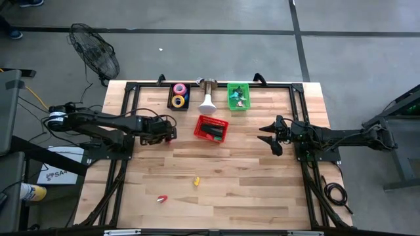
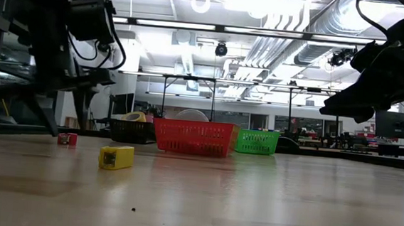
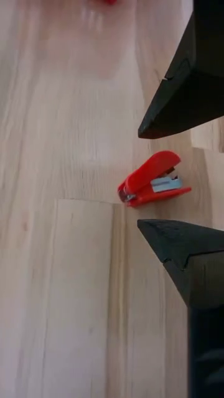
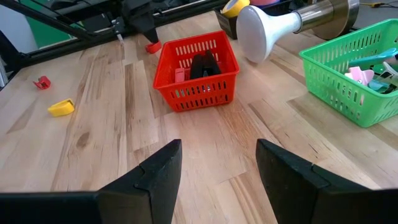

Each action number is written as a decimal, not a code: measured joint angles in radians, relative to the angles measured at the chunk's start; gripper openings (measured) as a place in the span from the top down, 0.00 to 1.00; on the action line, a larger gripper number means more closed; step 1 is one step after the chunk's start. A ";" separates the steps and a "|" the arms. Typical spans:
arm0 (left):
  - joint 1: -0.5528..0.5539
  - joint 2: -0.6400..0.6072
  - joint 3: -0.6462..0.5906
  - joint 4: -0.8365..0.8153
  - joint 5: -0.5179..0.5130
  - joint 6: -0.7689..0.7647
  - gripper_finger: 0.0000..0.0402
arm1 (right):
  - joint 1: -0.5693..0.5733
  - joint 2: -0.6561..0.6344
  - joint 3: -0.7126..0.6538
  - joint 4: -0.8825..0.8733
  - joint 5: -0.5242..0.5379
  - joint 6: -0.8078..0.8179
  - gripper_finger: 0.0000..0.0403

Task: Pick and place Stapler, Stapler remover, tape
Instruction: Put the top red stapler into the red basket, then put the red stapler into the red basket

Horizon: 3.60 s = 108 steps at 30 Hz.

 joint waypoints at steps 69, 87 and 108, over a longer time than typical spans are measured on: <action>-0.001 0.284 0.452 0.264 -0.143 0.634 0.86 | 0.000 0.000 0.000 0.000 0.000 0.000 0.51; -0.001 0.574 0.597 0.137 -0.178 0.508 0.86 | 0.000 0.000 0.000 0.000 0.000 0.000 0.51; 0.000 0.558 0.596 0.084 -0.088 0.544 0.54 | 0.000 0.000 0.000 0.000 0.000 0.000 0.51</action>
